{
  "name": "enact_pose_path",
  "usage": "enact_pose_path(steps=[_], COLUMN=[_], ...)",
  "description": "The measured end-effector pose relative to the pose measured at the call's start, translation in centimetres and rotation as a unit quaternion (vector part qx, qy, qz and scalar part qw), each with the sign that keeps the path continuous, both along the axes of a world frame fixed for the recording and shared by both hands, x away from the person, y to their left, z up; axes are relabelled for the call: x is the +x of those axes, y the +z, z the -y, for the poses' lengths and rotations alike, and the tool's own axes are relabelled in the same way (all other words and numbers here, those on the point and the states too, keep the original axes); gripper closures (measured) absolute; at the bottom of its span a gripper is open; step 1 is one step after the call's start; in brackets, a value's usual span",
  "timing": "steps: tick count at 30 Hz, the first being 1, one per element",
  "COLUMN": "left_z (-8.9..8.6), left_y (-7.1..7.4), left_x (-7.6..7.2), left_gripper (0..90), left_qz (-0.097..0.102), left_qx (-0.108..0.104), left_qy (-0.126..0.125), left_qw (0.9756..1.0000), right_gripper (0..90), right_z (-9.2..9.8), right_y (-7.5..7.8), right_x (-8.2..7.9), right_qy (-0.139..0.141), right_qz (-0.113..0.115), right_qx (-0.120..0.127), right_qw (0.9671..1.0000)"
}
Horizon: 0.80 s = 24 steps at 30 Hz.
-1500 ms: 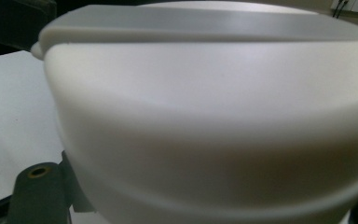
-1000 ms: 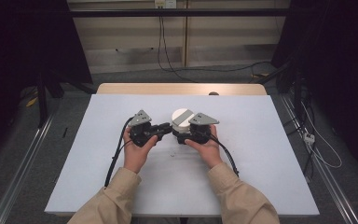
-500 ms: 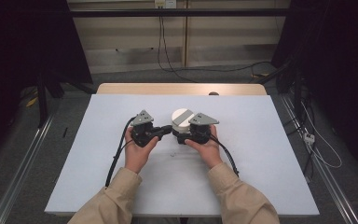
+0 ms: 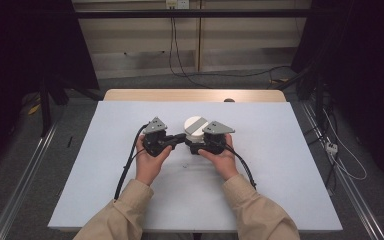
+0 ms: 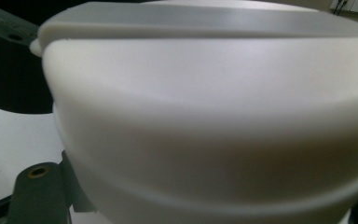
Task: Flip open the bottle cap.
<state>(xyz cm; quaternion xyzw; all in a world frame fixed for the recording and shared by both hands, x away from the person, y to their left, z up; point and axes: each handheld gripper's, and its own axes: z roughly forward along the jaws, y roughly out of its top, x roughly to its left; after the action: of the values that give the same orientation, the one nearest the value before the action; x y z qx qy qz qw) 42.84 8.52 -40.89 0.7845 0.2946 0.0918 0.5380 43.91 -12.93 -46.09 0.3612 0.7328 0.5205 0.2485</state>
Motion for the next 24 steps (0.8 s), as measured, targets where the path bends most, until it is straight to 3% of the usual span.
enact_pose_path(steps=[24], left_z=[0.7], left_y=[1.3], left_x=[0.0], left_gripper=[90.0], left_qz=[0.014], left_qx=[-0.007], left_qy=[0.008], left_qw=[0.9999], right_gripper=[18.4], right_z=[0.0], right_y=[0.0], right_x=[0.0], right_qy=[-0.001], right_qz=[0.000], right_qx=[-0.001], right_qw=[1.0000])
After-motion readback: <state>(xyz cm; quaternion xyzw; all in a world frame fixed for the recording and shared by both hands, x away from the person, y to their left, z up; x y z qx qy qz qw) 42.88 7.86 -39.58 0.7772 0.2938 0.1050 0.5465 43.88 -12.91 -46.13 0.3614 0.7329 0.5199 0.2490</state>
